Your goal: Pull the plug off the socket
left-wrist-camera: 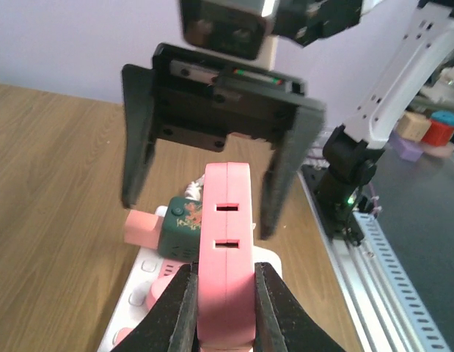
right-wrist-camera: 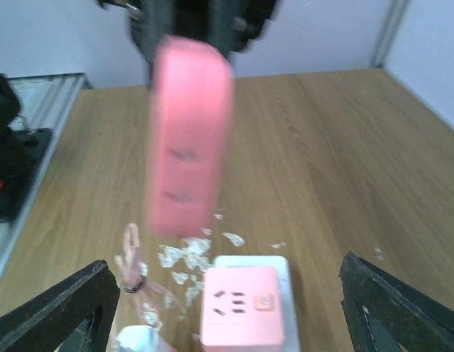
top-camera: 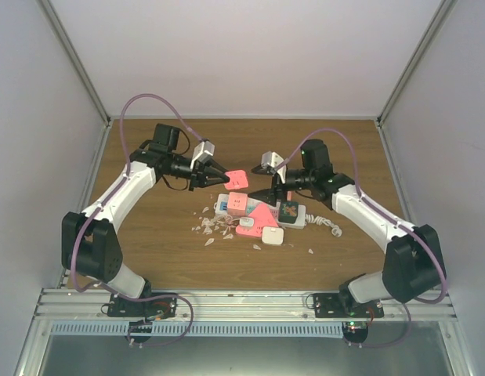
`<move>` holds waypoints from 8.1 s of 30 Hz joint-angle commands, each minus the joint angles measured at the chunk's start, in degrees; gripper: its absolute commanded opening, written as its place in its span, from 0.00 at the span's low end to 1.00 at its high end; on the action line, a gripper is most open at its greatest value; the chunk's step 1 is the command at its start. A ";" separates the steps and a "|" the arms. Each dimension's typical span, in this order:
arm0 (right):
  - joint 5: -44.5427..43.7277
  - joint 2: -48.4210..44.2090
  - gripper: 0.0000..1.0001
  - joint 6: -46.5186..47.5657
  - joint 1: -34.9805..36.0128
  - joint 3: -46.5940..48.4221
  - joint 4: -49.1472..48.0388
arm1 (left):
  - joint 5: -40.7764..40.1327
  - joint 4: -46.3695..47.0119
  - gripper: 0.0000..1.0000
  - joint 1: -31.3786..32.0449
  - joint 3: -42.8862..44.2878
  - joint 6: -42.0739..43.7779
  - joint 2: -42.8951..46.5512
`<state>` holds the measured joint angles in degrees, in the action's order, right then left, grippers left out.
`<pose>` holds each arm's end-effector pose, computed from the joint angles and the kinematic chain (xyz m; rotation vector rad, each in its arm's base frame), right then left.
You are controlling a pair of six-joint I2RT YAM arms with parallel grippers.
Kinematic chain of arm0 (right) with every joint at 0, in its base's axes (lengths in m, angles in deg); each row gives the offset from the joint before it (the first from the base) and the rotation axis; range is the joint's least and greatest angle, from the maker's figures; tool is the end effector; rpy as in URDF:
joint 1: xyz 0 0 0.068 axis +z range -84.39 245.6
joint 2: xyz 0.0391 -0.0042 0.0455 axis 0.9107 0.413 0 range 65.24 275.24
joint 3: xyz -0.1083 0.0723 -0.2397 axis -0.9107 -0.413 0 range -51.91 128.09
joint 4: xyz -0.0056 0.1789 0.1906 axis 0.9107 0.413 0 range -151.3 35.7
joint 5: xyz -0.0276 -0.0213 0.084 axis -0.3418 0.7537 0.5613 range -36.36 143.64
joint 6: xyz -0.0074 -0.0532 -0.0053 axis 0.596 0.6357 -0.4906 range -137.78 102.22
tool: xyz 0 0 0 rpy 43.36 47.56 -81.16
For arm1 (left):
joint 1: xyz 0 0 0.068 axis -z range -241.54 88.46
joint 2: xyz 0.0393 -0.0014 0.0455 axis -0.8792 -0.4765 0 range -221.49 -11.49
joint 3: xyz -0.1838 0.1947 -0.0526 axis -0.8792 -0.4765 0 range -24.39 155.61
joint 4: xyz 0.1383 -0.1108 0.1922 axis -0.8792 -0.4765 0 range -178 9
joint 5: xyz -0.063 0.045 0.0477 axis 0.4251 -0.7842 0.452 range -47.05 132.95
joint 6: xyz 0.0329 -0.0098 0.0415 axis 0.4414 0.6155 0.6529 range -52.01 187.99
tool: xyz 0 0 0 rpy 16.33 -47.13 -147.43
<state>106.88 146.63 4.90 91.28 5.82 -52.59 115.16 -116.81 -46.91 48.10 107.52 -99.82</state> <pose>0.2666 0.1598 0.2801 -1.2976 1.5691 1.0117 0.2982 -0.1130 0.3018 1.3279 1.5107 -1.2425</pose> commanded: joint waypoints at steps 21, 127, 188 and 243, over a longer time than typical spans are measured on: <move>2.69 3.91 0.95 -5.75 2.24 0.51 -19.50 | 8.59 33.43 0.00 -1.40 -9.28 -38.49 2.14; -8.26 4.80 1.00 7.24 1.10 7.39 16.90 | -86.56 59.51 0.01 -14.46 -6.70 24.36 -27.57; -15.37 18.15 0.61 18.45 -1.85 4.93 19.98 | -25.76 -2.61 0.93 6.56 3.24 25.75 -15.96; -23.66 20.31 0.35 21.86 -0.27 1.15 16.33 | -17.82 -3.54 0.23 3.12 5.55 25.45 -11.34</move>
<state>90.27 166.06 25.95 90.82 9.25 -39.74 95.27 -119.91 -41.51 50.98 131.98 -114.38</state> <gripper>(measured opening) 0.344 0.628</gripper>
